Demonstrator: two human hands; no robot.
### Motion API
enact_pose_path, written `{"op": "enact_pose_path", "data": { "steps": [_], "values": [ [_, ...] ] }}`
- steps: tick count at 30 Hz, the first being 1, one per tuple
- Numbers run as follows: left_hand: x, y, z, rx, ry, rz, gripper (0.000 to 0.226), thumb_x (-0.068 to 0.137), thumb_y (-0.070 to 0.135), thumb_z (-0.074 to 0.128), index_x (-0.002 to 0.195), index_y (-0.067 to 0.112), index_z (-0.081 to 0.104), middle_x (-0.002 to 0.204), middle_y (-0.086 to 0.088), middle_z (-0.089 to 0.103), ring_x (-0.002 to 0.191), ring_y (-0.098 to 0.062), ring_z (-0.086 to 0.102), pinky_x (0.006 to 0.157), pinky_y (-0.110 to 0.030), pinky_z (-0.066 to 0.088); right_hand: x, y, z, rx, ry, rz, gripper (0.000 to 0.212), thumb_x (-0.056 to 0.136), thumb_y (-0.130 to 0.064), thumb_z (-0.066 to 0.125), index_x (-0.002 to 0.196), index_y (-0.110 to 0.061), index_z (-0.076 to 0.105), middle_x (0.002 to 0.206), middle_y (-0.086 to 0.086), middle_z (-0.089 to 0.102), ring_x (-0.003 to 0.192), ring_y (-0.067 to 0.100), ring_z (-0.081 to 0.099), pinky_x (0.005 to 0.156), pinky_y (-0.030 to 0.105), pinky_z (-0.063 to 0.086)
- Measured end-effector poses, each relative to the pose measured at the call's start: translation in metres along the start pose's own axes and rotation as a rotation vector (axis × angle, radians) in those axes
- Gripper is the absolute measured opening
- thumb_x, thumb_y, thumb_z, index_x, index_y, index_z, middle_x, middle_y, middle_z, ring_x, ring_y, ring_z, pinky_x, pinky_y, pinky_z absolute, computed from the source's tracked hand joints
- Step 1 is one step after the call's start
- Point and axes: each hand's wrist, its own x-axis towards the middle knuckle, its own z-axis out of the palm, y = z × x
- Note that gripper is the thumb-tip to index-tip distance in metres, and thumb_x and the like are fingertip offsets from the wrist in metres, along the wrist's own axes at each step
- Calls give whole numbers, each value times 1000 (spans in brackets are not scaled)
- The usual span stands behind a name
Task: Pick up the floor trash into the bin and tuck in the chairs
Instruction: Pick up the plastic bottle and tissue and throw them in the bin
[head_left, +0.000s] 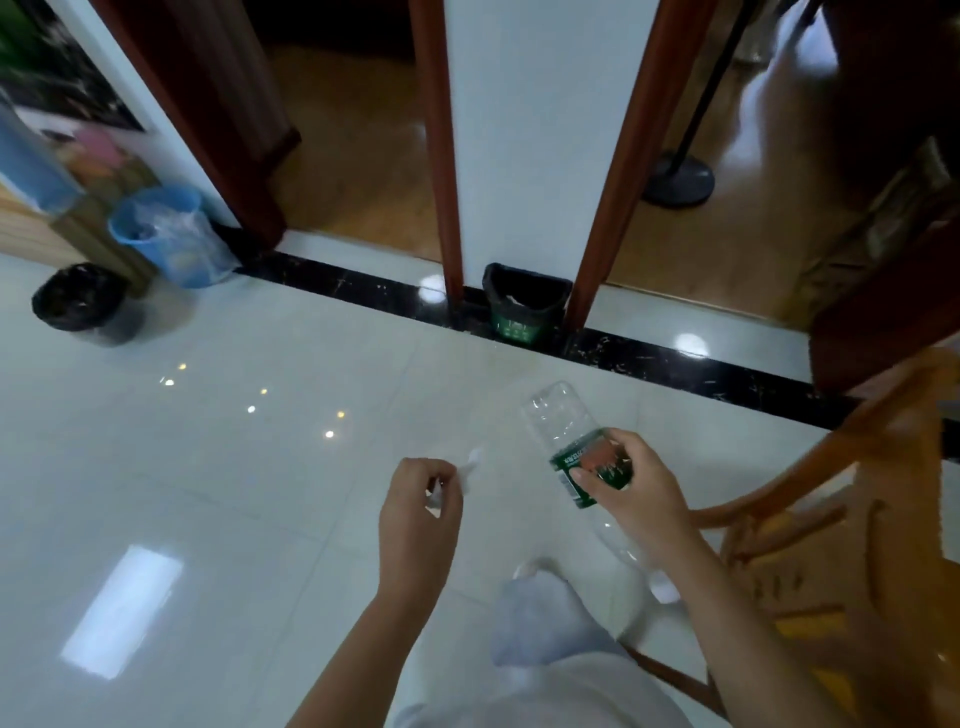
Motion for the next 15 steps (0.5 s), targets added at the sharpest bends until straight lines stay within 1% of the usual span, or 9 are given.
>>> {"op": "enact_pose_path", "data": {
  "steps": [3, 5, 7, 10, 12, 15],
  "values": [
    [61, 22, 26, -9, 15, 35, 41, 82, -3, 61, 74, 35, 48, 78, 2, 58, 72, -1, 53, 61, -6, 39, 59, -12, -18, -10, -15, -3, 47, 76, -31, 71, 118, -26, 49, 109, 0, 59, 94, 13, 56, 75, 23, 41],
    [98, 31, 41, -22, 11, 42, 40, 82, -2, 62, 74, 35, 48, 79, 2, 59, 72, -2, 53, 61, -7, 40, 98, -18, -28, -25, -9, 8, 48, 77, -31, 71, 119, -26, 49, 110, 0, 59, 95, 13, 56, 77, 25, 41],
    [133, 35, 53, -28, -9, 45, 40, 83, -1, 61, 74, 35, 48, 79, 2, 59, 74, -4, 53, 62, -6, 39, 134, -25, -32, -36, 3, 34, 47, 77, -31, 70, 119, -25, 49, 109, 0, 58, 93, 13, 54, 75, 26, 39],
    [189, 32, 65, 1, -58, 61, 43, 83, -2, 60, 73, 38, 47, 80, 0, 60, 77, -2, 54, 63, -4, 38, 190, -38, -25, -48, 16, 68, 47, 77, -29, 70, 118, -23, 49, 106, 1, 59, 88, 13, 54, 69, 23, 37],
    [234, 22, 74, 4, -76, 43, 45, 83, -2, 59, 73, 39, 46, 80, 0, 60, 77, -2, 54, 63, -4, 38, 231, -47, -13, -49, -5, 76, 47, 78, -29, 70, 120, -24, 49, 105, 0, 58, 89, 12, 54, 66, 20, 38],
    [308, 5, 85, -5, -74, -11, 38, 84, -1, 59, 74, 35, 49, 81, 2, 58, 77, -4, 54, 62, -5, 39, 298, -61, 10, -32, -45, 90, 48, 78, -26, 70, 120, -26, 48, 104, -5, 56, 93, 12, 55, 70, 22, 39]
  ]
}}
